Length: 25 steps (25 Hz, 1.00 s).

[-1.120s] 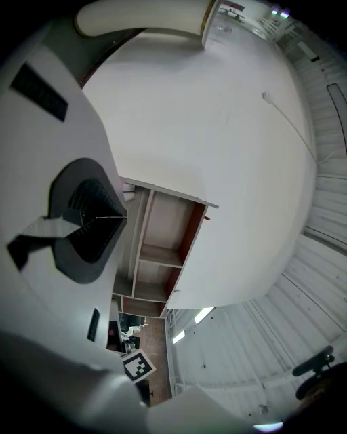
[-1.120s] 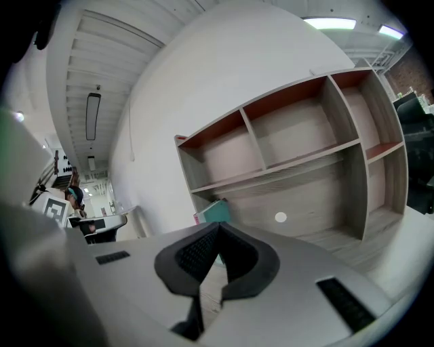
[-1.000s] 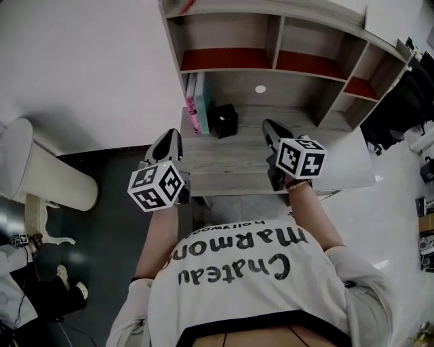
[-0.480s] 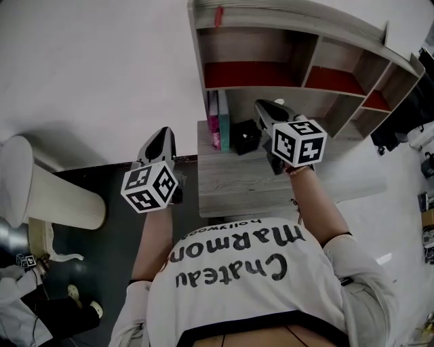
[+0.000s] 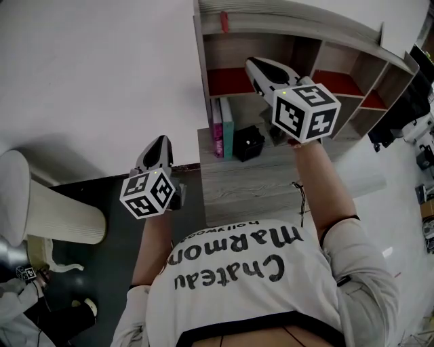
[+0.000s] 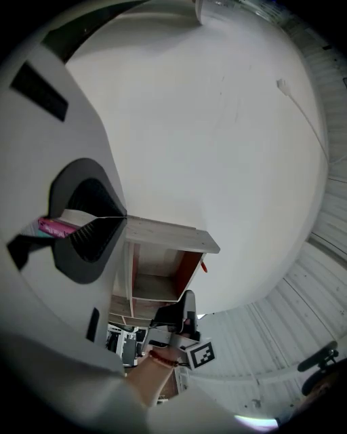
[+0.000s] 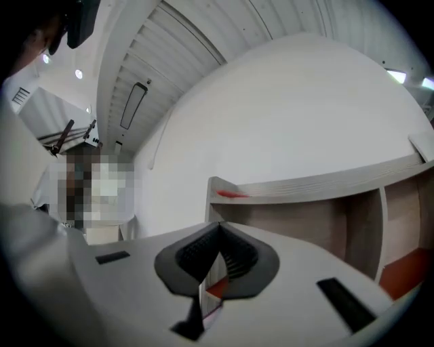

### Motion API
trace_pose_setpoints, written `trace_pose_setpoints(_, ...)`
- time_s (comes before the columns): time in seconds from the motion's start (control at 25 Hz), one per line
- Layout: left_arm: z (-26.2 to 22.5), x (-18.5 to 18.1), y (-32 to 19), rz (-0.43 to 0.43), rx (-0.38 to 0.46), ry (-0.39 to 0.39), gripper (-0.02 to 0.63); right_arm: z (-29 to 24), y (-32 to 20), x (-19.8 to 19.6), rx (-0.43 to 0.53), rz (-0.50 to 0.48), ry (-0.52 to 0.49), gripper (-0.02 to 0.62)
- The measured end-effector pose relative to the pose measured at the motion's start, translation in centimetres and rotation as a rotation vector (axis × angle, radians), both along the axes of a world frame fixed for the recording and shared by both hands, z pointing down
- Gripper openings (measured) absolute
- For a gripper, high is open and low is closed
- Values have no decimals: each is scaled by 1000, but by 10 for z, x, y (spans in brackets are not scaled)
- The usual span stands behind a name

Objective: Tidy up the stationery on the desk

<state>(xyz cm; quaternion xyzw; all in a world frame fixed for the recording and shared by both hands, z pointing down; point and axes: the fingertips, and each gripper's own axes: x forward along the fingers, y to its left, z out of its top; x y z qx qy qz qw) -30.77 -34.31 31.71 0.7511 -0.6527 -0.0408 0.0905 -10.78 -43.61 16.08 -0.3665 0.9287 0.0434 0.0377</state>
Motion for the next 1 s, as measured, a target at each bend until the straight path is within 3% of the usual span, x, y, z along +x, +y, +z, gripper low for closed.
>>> trace_pose_setpoints(0.32,8,-10,-2,-4,-8,16,17,-40,-1,-13,52,-2,-53,26)
trace_pose_setpoints(1.0,22,-52,-15,-45,-23,61,17,-57,-24,-47,131,123,9,120)
